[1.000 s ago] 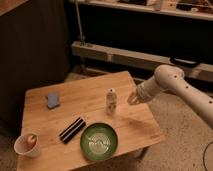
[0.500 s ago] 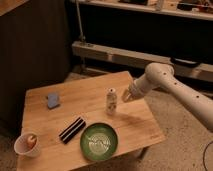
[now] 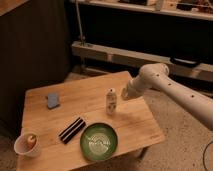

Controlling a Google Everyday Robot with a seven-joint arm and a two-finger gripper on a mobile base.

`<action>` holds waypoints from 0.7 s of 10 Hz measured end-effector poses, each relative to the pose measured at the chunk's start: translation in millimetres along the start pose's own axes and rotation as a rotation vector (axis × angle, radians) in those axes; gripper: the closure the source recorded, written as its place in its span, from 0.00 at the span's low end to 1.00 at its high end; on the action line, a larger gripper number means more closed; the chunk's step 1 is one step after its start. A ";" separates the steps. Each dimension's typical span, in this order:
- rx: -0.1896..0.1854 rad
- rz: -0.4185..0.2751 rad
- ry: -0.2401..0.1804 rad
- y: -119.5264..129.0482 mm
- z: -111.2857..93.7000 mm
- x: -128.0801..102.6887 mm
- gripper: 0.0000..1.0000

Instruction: Knock the bottle over

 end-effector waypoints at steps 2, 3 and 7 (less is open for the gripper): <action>-0.006 -0.005 0.041 -4.5 4.0 -1.8 1.00; -0.009 -0.002 0.081 -6.4 5.0 -0.5 1.00; -0.037 -0.029 0.149 -18.1 16.3 -13.8 1.00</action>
